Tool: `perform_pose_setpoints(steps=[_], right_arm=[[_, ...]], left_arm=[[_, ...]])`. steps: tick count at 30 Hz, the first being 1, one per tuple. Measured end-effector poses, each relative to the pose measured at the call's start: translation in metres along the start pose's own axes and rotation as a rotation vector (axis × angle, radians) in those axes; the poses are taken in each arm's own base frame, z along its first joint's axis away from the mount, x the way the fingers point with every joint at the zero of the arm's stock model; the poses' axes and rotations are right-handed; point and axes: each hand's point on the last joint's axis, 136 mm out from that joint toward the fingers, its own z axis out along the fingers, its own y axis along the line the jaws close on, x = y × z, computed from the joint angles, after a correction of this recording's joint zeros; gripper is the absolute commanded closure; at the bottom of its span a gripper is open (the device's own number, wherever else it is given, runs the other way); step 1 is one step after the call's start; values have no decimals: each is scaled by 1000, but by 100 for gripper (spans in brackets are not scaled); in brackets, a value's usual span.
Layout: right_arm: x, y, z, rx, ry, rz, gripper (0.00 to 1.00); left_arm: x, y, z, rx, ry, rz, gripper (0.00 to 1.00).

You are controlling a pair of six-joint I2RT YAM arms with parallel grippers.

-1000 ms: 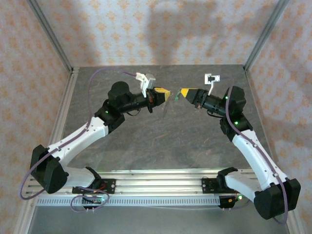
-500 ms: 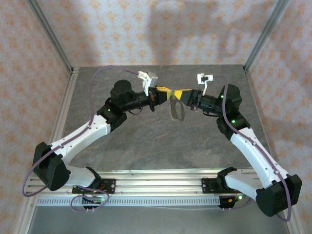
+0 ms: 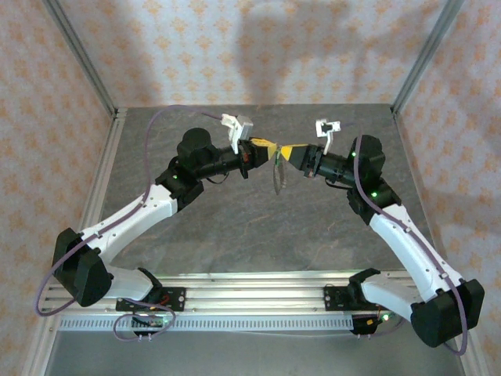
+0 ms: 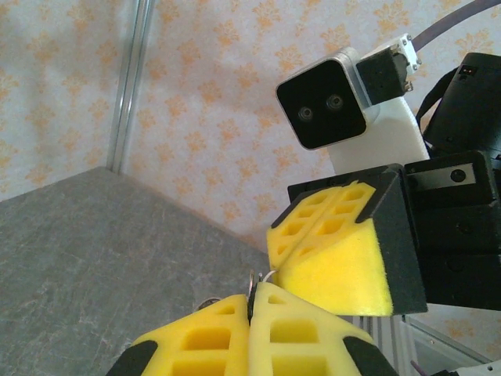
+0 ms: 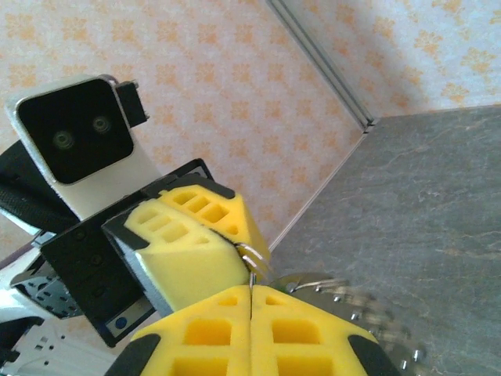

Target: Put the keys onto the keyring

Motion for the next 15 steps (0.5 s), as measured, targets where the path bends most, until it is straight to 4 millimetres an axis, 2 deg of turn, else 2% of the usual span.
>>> perform_pose_setpoints(steps=[6, 15], right_arm=[[0, -2, 1, 1, 2, 3, 100], [-9, 15, -1, -61, -25, -32, 100]], left_arm=[[0, 0, 0, 0, 0, 0, 100], [0, 0, 0, 0, 0, 0, 100]])
